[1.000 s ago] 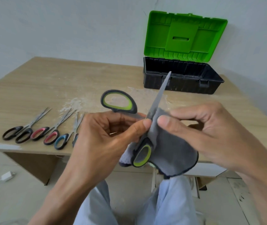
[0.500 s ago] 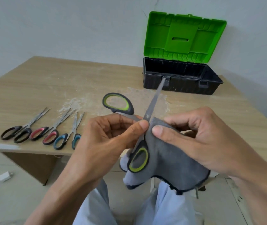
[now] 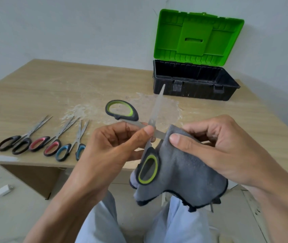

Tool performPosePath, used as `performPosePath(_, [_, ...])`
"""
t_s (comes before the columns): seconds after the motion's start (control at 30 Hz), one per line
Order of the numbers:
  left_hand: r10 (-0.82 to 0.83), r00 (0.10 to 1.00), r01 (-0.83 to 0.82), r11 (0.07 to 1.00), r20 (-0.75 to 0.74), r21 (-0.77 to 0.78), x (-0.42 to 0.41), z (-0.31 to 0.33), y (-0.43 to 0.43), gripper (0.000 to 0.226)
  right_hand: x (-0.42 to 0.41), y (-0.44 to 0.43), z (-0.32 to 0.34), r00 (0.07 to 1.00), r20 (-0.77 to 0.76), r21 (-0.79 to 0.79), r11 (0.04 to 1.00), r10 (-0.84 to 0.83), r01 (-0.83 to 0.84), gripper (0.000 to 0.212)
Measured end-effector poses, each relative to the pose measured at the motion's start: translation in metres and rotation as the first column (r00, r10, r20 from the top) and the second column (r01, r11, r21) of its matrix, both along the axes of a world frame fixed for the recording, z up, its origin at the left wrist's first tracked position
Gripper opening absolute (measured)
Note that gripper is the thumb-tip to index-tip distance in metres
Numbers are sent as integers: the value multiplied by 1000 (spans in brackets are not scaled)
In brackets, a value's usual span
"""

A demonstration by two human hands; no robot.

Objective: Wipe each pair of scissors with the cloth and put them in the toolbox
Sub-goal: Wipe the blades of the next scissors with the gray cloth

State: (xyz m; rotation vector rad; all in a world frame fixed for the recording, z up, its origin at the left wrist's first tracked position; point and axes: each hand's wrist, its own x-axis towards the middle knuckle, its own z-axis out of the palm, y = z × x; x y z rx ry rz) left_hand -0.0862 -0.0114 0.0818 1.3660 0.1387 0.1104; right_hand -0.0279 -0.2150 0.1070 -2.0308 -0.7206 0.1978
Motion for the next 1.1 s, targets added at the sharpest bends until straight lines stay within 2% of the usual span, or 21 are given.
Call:
performPosePath(0.1, [14,999,-16,999,41,38,0,1,0,19,2,-1,-2,1000,23,-10,1000,10,-9,41])
performPosePath(0.23, [-8,998,5,998,57,55,-3,-1,2,18,0,-1,-4,999,-47,38,999,-10,11,34])
performPosePath(0.37, [-26,998,21,994,54,104,-2,-3,0,16,-2,4,-16,1000,24,28,999,-16,15,36])
performPosePath(0.5, [22,1000,-23,1000,18,7,-3,-7,5,22,-2,-5,-15,999,-41,43,999,13,-11,36])
performPosePath(0.6, [27,1000,-27,1000,14,13,-2,-5,8,19,1,-21,-13,997,-70,33,999,-29,31,52])
performPosePath(0.77, [11,993,-28,990,122,140,-2,0,13,18,5,-38,-11,988,-76,109,983,-137,145,50])
performPosePath(0.93, [-71,980,15,957,184,290,-5,7,20,13,7,-45,-3,987,-38,143,976,-159,163,40])
performPosePath(1.0, [-91,974,7,927,207,374,-6,10,25,16,7,-43,1,988,-19,172,973,-152,153,23])
performPosePath(1.1, [-181,962,43,838,203,544,-8,15,28,20,8,-41,8,990,5,204,969,-140,136,22])
